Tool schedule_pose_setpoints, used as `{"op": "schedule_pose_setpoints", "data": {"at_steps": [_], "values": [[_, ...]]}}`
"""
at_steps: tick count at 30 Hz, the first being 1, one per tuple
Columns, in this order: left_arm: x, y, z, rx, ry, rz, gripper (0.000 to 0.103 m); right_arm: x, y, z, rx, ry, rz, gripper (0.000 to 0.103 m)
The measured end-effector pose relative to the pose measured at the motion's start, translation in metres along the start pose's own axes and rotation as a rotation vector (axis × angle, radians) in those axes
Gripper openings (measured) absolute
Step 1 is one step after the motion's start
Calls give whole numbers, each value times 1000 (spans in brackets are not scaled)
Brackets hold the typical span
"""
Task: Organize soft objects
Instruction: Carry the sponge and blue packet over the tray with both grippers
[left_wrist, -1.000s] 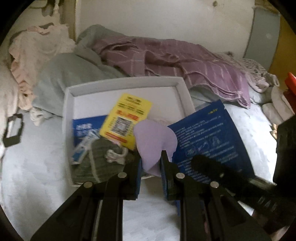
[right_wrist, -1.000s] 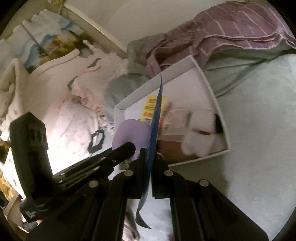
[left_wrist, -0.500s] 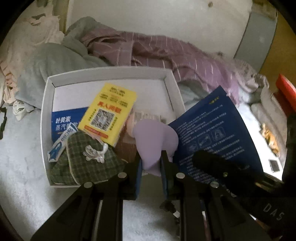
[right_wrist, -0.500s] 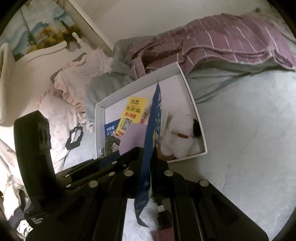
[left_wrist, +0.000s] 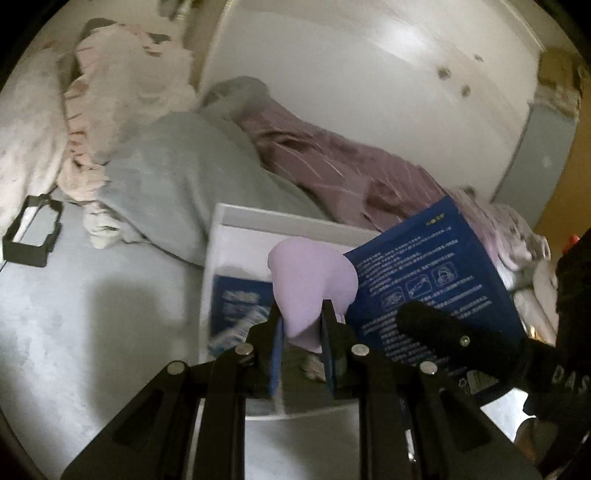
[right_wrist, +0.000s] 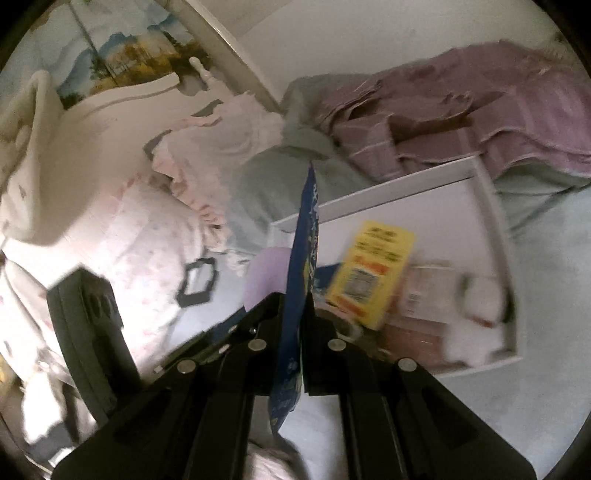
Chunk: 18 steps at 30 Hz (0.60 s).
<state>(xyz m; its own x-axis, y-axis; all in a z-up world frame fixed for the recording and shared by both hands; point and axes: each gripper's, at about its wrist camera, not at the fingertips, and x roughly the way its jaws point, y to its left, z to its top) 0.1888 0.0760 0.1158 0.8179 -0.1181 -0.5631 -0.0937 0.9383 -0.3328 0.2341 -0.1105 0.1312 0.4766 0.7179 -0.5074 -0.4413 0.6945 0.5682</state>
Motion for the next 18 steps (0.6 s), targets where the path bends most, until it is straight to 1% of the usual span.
{"op": "schedule_pose_setpoints", "data": {"at_steps": [4, 7, 9, 11, 14, 16, 18], "values": [[2, 29, 3, -75, -25, 8, 17, 29, 7, 4, 20, 18, 20, 6], [1, 51, 2, -144, -23, -13, 17, 49, 9, 4, 11, 17, -4, 6], [2, 61, 3, -176, -24, -39, 17, 59, 7, 6, 12, -5, -22, 6], [3, 64, 2, -186, -24, -59, 17, 68, 3, 7, 28, -38, -15, 6], [4, 63, 1, -176, -21, -101, 17, 87, -3, 7, 39, -83, 53, 6], [5, 58, 0, -148, -19, -62, 17, 102, -5, 7, 56, -85, 101, 6], [16, 56, -3, -125, 9, 6, 17, 120, -6, 7, 71, -41, 81, 8]]}}
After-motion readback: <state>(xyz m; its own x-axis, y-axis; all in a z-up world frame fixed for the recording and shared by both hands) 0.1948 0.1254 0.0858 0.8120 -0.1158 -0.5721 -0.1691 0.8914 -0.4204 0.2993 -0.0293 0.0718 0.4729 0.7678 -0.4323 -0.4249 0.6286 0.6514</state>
